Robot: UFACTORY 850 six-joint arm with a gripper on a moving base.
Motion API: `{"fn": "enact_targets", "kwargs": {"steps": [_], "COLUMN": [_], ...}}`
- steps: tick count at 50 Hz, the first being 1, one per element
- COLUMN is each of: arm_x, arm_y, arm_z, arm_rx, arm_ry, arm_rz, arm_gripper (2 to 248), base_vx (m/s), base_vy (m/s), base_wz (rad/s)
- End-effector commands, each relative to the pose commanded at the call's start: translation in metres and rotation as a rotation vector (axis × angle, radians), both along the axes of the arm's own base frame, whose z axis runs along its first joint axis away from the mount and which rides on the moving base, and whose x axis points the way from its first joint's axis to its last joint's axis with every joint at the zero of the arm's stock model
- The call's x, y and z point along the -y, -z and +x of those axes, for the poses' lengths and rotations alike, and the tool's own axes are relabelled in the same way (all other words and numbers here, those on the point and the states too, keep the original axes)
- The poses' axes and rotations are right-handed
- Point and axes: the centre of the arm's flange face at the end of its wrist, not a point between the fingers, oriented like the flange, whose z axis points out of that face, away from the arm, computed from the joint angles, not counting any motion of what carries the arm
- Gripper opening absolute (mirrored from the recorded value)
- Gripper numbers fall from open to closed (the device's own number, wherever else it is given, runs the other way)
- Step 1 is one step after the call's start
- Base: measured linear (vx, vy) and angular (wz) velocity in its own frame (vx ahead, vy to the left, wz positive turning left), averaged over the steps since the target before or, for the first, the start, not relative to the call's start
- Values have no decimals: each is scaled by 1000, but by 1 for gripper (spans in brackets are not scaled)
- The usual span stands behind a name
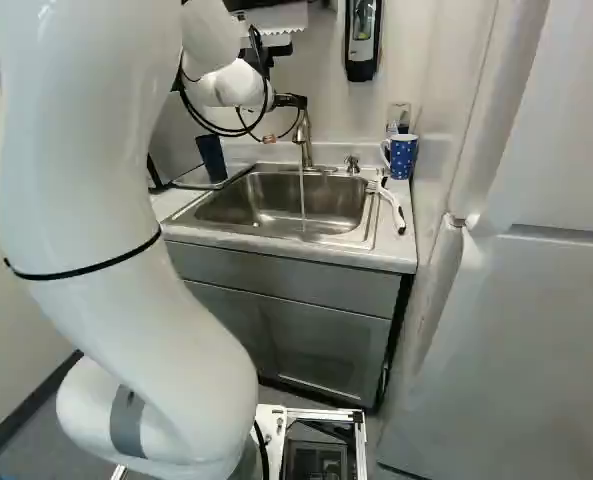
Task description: Rinse the cup and place it in the tray
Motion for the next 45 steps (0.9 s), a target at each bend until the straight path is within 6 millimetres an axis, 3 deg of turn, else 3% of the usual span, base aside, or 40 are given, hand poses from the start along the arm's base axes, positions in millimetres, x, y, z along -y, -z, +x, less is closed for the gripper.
{"fn": "enact_targets", "kwargs": {"steps": [23, 45], "arm_x": [21, 39], "arm_y": [3, 19], "arm_z": [-42, -87], "arm_rx": [-53, -234], "arm_ry": [39, 76], "arm_rz": [4, 22], "arm_gripper": [247, 247], "base_vx": [0, 0], "base_vy": [0, 0], "base_wz": [0, 0]}}
